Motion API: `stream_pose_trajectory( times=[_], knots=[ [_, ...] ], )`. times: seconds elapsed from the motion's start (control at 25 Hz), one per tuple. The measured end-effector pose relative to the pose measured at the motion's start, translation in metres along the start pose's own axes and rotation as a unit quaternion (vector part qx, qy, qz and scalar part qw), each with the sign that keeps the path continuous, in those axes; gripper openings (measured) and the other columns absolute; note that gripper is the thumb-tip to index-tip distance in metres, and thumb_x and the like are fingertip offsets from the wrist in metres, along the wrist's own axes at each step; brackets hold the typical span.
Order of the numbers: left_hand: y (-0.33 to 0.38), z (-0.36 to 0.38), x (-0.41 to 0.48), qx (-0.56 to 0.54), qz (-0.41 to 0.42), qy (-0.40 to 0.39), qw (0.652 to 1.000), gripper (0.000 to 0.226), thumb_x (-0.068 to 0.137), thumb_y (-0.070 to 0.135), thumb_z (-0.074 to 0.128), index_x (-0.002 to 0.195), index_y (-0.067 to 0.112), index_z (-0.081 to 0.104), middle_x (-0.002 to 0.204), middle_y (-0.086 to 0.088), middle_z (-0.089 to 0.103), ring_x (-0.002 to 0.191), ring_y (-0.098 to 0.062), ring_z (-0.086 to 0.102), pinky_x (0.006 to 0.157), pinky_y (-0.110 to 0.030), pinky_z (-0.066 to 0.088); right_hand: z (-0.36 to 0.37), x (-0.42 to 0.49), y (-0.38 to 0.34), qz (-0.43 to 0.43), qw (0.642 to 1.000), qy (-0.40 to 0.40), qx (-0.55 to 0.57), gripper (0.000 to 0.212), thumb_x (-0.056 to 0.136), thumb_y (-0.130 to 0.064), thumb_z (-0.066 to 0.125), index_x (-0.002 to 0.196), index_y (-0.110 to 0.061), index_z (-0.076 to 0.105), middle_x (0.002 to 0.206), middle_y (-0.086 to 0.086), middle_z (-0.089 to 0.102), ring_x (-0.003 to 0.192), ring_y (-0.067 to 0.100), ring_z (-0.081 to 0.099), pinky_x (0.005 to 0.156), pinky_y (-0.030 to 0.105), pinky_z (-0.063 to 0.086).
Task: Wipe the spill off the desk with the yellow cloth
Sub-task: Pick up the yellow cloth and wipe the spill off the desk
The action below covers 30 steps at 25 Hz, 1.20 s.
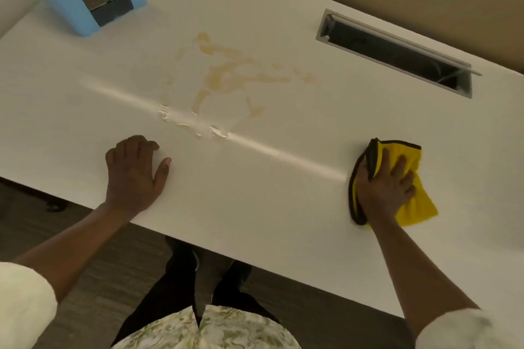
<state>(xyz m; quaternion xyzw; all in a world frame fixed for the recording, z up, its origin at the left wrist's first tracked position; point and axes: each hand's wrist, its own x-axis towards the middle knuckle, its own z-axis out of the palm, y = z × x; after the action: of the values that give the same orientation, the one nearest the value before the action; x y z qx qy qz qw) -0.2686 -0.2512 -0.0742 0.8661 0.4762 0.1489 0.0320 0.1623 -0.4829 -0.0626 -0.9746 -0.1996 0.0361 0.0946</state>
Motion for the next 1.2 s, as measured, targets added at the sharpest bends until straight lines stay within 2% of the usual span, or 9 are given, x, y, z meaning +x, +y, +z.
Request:
stream_pose_trajectory(
  times=[0.16, 0.28, 0.48, 0.64, 0.72, 0.84, 0.92, 1.04, 1.2],
  knots=[
    [0.102, 0.022, -0.029, -0.067, 0.168, -0.040, 0.983, 0.036, 0.100, 0.039, 0.047, 0.112, 0.009, 0.062, 0.110, -0.012, 0.061, 0.098, -0.035, 0.060, 0.083, -0.045, 0.040, 0.027, -0.134, -0.060, -0.198, 0.979, -0.051, -0.016, 0.076, 0.089, -0.063, 0.039, 0.157, -0.034, 0.026, 0.167, 0.011, 0.015, 0.150, 0.045, 0.012, 0.117, 0.062, 0.012],
    [0.123, 0.031, -0.022, -0.065, 0.192, -0.041, 0.978, 0.039, 0.100, 0.040, 0.045, 0.113, 0.008, 0.064, 0.112, -0.012, 0.062, 0.100, -0.036, 0.061, 0.085, -0.045, 0.040, 0.021, -0.145, -0.026, -0.321, 0.946, -0.055, -0.006, 0.075, 0.087, -0.059, 0.050, 0.156, -0.043, 0.026, 0.168, 0.000, 0.015, 0.153, 0.035, 0.013, 0.118, 0.055, 0.014],
    [0.123, 0.035, -0.023, -0.070, 0.161, -0.037, 0.984, 0.042, 0.095, 0.041, 0.047, 0.113, 0.007, 0.065, 0.115, -0.012, 0.063, 0.106, -0.035, 0.059, 0.089, -0.048, 0.039, -0.007, 0.005, 0.065, -0.051, 0.998, 0.018, -0.040, 0.073, 0.086, -0.065, 0.032, 0.154, -0.037, 0.032, 0.166, 0.007, 0.024, 0.147, 0.044, 0.023, 0.114, 0.062, 0.021],
    [0.123, 0.034, -0.021, -0.067, 0.167, -0.055, 0.982, 0.044, 0.095, 0.041, 0.046, 0.116, 0.007, 0.064, 0.117, -0.013, 0.062, 0.108, -0.036, 0.059, 0.091, -0.049, 0.038, 0.007, 0.044, -0.011, 0.044, 0.999, 0.015, 0.007, 0.076, 0.089, -0.066, 0.029, 0.156, -0.029, 0.030, 0.165, 0.018, 0.021, 0.146, 0.053, 0.017, 0.115, 0.068, 0.016],
    [0.123, 0.033, -0.022, -0.069, 0.162, -0.050, 0.983, 0.045, 0.095, 0.041, 0.045, 0.116, 0.006, 0.064, 0.116, -0.013, 0.062, 0.107, -0.036, 0.059, 0.091, -0.049, 0.037, 0.023, -0.013, -0.050, -0.101, 0.995, 0.003, -0.010, 0.073, 0.091, -0.064, 0.036, 0.156, -0.032, 0.030, 0.165, 0.015, 0.020, 0.148, 0.051, 0.016, 0.115, 0.066, 0.015],
    [0.122, 0.032, -0.024, -0.080, 0.156, -0.045, 0.983, 0.043, 0.095, 0.041, 0.046, 0.115, 0.008, 0.065, 0.115, -0.011, 0.062, 0.106, -0.033, 0.059, 0.091, -0.047, 0.037, 0.018, -0.102, -0.033, -0.383, 0.919, -0.091, -0.029, 0.077, 0.087, -0.061, 0.048, 0.157, -0.043, 0.019, 0.169, 0.002, 0.007, 0.154, 0.038, 0.003, 0.119, 0.060, 0.011],
    [0.123, 0.033, -0.025, -0.084, 0.155, -0.052, 0.983, 0.042, 0.095, 0.042, 0.046, 0.116, 0.009, 0.064, 0.114, -0.008, 0.062, 0.106, -0.031, 0.059, 0.091, -0.046, 0.037, 0.005, -0.071, -0.002, -0.452, 0.887, -0.094, -0.019, 0.080, 0.084, -0.058, 0.054, 0.156, -0.046, 0.021, 0.169, -0.004, 0.008, 0.155, 0.032, 0.006, 0.118, 0.059, 0.019],
    [0.121, 0.031, -0.024, -0.099, 0.155, -0.066, 0.981, 0.041, 0.095, 0.043, 0.047, 0.116, 0.013, 0.063, 0.113, -0.004, 0.061, 0.107, -0.027, 0.058, 0.092, -0.045, 0.039, 0.006, 0.042, 0.000, -0.318, 0.945, -0.026, -0.065, 0.071, 0.087, -0.063, 0.039, 0.154, -0.042, 0.031, 0.167, 0.001, 0.020, 0.150, 0.039, 0.022, 0.114, 0.060, 0.025],
    [0.119, 0.031, -0.024, -0.131, 0.153, -0.058, 0.978, 0.041, 0.099, 0.048, 0.040, 0.118, 0.018, 0.061, 0.115, 0.000, 0.059, 0.109, -0.021, 0.054, 0.095, -0.040, 0.035, 0.018, 0.117, -0.090, -0.056, 0.998, -0.024, -0.020, 0.077, 0.091, -0.071, 0.020, 0.158, -0.033, 0.022, 0.166, 0.013, 0.016, 0.149, 0.048, 0.013, 0.116, 0.067, 0.014]
  ],
)
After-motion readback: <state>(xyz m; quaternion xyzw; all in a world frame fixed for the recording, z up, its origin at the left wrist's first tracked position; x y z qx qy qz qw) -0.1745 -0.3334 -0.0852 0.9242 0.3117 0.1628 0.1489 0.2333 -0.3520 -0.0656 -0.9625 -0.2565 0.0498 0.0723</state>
